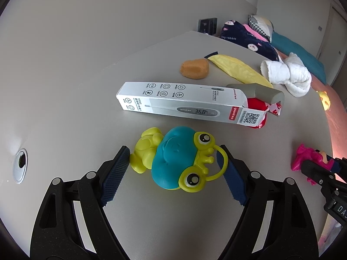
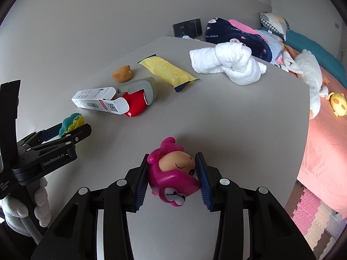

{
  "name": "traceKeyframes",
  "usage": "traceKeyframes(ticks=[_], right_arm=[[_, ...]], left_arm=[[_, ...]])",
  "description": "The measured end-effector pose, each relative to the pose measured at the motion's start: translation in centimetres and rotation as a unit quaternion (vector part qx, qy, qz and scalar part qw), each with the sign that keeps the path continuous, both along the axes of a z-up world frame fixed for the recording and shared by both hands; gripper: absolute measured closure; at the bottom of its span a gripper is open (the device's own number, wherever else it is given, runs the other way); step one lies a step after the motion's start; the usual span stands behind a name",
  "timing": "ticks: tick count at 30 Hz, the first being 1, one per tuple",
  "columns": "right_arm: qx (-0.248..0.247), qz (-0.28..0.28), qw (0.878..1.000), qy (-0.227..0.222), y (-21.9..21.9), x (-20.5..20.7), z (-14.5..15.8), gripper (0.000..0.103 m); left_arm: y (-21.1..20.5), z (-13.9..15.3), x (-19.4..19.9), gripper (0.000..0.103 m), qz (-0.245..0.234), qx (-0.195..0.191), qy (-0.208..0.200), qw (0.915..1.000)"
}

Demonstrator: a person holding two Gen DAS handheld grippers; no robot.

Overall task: Collect trash
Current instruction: 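Grasp the pink doll with the right tool and lift it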

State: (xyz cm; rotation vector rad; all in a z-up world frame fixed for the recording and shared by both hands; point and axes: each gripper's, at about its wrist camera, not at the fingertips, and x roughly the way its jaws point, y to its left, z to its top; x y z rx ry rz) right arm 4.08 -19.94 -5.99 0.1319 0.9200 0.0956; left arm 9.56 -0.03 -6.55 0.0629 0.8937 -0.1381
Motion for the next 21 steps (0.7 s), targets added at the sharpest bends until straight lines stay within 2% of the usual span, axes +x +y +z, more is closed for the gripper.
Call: traceKeyframes(ticks=[5, 9, 14, 21], right_arm=[[-0.002, -0.006, 1.000, -0.011, -1.5, -1.8, 0.8, 0.060], [0.001, -0.017, 1.000, -0.020, -3.0, -3.2, 1.5, 0.060], [-0.008, -0.039, 0.998, -0.038, -5.0, -5.0, 2.2, 0.061], [0.009, -0.059, 0.997, -0.047, -7.9, -7.0, 2.5, 0.061]], left_arm=[[-2.4, 0.3, -1.5, 0.024, -0.029, 0.011, -0.004, 0.9995], [-4.4, 0.8, -2.8, 0.024, -0.053, -0.002, -0.003, 0.9986], [-7.1, 1.6, -4.5, 0.024, -0.074, 0.007, -0.013, 0.9972], [-9.8, 2.4, -6.3, 0.024, -0.099, -0.005, -0.012, 0.9950]])
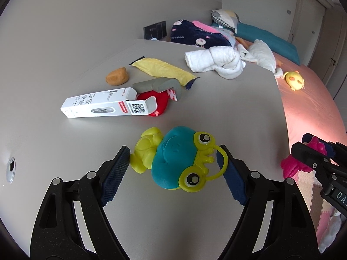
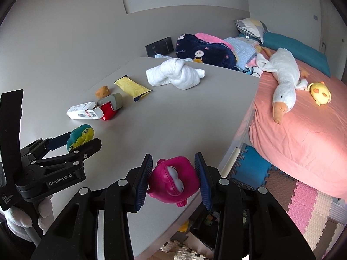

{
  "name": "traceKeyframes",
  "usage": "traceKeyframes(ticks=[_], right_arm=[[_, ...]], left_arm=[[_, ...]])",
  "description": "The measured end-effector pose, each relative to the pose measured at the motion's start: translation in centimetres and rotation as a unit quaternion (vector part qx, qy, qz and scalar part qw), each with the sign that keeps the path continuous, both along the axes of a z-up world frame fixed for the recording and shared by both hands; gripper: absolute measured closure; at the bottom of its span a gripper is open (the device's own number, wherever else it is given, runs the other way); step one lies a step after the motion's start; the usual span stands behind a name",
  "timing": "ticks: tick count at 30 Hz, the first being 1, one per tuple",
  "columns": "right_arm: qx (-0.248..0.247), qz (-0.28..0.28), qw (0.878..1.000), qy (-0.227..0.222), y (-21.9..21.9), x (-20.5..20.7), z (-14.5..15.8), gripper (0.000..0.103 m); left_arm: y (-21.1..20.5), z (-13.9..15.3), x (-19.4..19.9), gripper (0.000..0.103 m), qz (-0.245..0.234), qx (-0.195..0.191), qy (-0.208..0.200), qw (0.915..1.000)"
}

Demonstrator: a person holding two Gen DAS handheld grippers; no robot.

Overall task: Collect trash
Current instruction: 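Grasp the pink doll with the right tool and lift it, then carry the teal frog and pink doll over the black bin and open both tools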

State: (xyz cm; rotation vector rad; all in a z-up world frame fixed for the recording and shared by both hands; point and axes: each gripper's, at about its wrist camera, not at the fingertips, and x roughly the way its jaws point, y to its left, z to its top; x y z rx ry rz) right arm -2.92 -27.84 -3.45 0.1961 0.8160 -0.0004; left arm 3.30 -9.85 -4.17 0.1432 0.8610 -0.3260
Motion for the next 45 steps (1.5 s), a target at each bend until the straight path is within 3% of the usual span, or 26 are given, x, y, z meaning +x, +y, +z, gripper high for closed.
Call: traceKeyframes(ticks=[23, 35, 39, 41, 42, 43, 45], right_arm=[[-0.003, -0.122, 0.992, -0.006, -11.1, -5.6, 0.6, 0.061], [-0.001, -0.184, 0.983, -0.006, -16.0, -7.7, 0.8, 0.061], [0.005, -0.203, 0.979, -0.004, -17.3, -8.1, 0.9, 0.061], [-0.006, -0.222, 0.975, 0.000, -17.8, -8.2, 1.1, 0.041], [-0.018, -0.239, 0.971, -0.002, -18.0, -8.3, 1.3, 0.022], [-0.033, -0.258, 0.966, -0.009, -18.1, -8.6, 1.7, 0.015], [-0.039, -0.268, 0.962, -0.020, -18.4, -9.0, 2.2, 0.015]], left_arm=[[-12.8, 1.0, -4.1, 0.024, -0.120, 0.001, -0.004, 0.9928], [-18.0, 0.5, -6.9, 0.024, -0.188, 0.007, 0.007, 0.9821], [-18.9, 0.2, -7.3, 0.021, -0.228, -0.020, 0.041, 0.9726], [-19.3, 0.0, -7.6, 0.007, -0.236, -0.029, 0.052, 0.9700], [-19.4, 0.0, -7.8, 0.006, -0.237, -0.031, 0.049, 0.9698], [-19.7, 0.0, -8.1, 0.006, -0.240, -0.030, 0.048, 0.9691], [-20.0, 0.0, -8.5, 0.006, -0.247, -0.025, 0.042, 0.9678]])
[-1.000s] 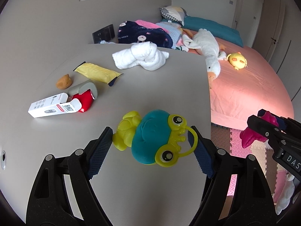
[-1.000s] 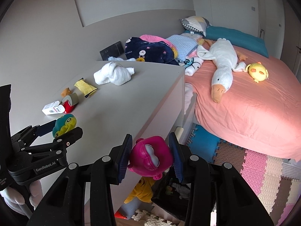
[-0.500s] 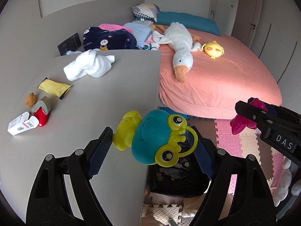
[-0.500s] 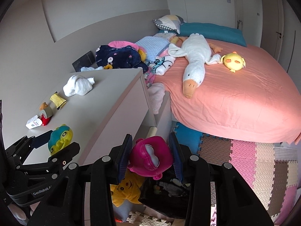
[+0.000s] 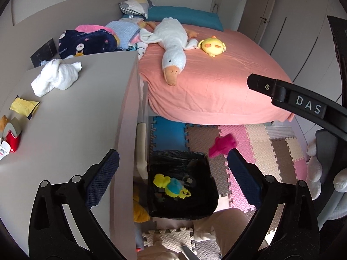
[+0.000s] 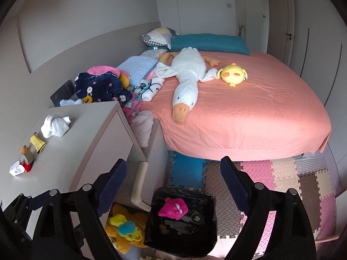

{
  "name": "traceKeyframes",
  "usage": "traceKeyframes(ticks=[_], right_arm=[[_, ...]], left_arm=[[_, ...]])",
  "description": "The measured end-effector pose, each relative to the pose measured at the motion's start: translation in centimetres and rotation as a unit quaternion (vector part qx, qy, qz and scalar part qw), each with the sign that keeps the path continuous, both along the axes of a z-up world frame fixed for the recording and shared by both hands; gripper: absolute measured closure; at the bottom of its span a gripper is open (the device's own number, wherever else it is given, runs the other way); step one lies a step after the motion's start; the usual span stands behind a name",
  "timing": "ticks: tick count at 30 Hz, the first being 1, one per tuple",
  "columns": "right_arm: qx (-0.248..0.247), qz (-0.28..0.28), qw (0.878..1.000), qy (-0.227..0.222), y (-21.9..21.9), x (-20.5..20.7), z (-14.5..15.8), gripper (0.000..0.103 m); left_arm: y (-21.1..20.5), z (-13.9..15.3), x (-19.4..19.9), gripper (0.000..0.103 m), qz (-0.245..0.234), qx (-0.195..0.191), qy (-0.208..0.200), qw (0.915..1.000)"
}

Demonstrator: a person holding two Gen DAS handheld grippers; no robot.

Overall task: Collect trash
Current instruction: 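Carry the teal frog and pink doll over the black bin and open both tools, then move the left tool to the white thermometer box while the right tool approaches the white towel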

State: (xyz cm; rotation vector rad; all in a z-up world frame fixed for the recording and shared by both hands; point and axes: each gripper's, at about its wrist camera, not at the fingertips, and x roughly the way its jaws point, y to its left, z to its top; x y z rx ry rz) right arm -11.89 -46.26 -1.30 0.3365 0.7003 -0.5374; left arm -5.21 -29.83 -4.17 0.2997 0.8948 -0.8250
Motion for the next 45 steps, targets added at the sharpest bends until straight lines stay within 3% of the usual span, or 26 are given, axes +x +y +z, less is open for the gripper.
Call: traceKeyframes(ticks=[9, 28, 34, 45], right_arm=[[0.011, 0.010, 1.000, -0.005, 0.2, 0.0, 0.1, 0.015], [0.010, 0.093, 0.996, -0.005, 7.5, 5.3, -0.4, 0.015], [0.007, 0.120, 0.993, -0.010, 10.0, 7.1, -0.5, 0.015], [-0.001, 0.150, 0.989, 0.000, 13.4, 10.0, -1.4, 0.015]], left_arm=[[1.1, 0.4, 0.1, 0.007, 0.010, -0.006, -0.003, 0.9999], [10.2, 0.9, 4.4, 0.007, 0.117, -0.015, -0.013, 0.9929], [14.0, 0.9, 6.5, 0.007, 0.177, -0.023, -0.009, 0.9840], [20.1, 0.9, 10.1, 0.006, 0.281, -0.047, 0.007, 0.9584]])
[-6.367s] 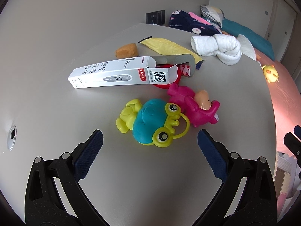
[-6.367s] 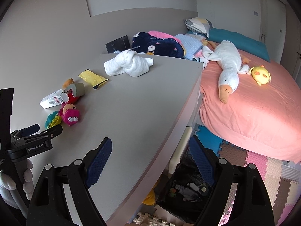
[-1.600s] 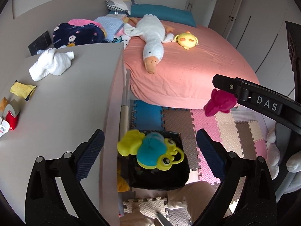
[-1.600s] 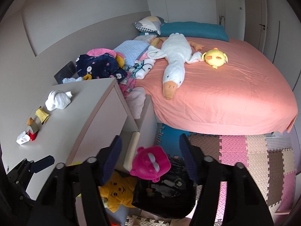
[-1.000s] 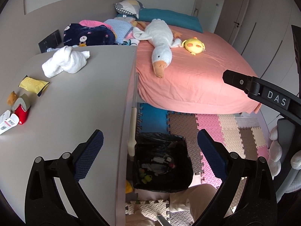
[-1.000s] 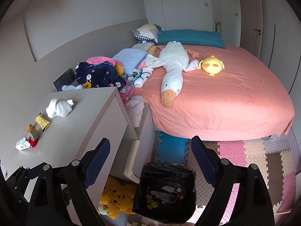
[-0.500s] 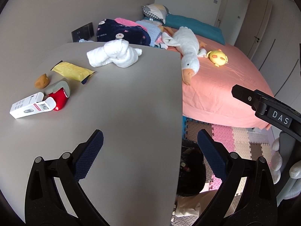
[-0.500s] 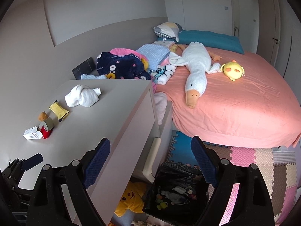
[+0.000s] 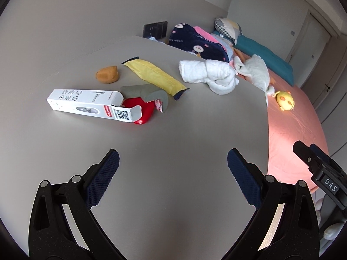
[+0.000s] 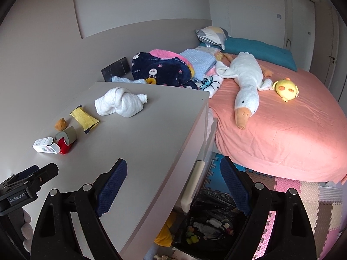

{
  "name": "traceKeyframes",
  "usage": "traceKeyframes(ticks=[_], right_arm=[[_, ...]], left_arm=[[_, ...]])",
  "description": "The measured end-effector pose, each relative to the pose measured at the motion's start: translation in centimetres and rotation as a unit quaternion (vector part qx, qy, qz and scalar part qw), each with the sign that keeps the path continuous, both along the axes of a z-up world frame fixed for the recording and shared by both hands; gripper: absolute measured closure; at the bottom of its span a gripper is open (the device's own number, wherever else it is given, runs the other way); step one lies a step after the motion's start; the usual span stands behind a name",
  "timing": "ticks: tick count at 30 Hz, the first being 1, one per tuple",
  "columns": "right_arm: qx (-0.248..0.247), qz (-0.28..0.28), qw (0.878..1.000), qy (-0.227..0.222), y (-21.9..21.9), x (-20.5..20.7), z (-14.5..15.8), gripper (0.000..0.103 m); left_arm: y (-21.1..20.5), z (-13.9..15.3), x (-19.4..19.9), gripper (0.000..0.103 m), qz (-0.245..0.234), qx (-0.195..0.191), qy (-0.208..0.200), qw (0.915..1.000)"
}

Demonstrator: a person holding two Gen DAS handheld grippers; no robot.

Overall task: Collect trash
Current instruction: 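Move the left tool to the white thermometer box while the right tool approaches the white towel, then grasp the thermometer box with the left tool while the right tool grasps the white towel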

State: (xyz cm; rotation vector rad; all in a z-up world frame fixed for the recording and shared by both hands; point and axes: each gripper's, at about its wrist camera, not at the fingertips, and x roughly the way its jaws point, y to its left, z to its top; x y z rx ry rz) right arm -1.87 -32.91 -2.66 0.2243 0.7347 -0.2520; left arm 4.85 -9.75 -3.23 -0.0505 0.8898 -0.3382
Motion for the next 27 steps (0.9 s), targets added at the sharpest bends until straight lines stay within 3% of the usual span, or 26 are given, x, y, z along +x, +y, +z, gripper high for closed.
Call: traceKeyframes(ticks=[10, 20, 27], right_arm=[[0.001, 0.020, 1.000, -0.001, 1.5, 2.8, -0.5, 0.015], [-0.015, 0.039, 0.999, 0.003, 2.5, 5.3, -0.4, 0.015], [-0.030, 0.053, 0.998, 0.006, 2.9, 7.4, -0.1, 0.015]], left_arm=[[3.8, 0.0, 3.5, 0.006, 0.075, -0.023, 0.014, 0.9968], [7.8, -0.3, 7.5, 0.006, 0.178, -0.067, 0.036, 0.9812], [9.1, -1.4, 10.0, 0.006, 0.202, -0.079, 0.066, 0.9740]])
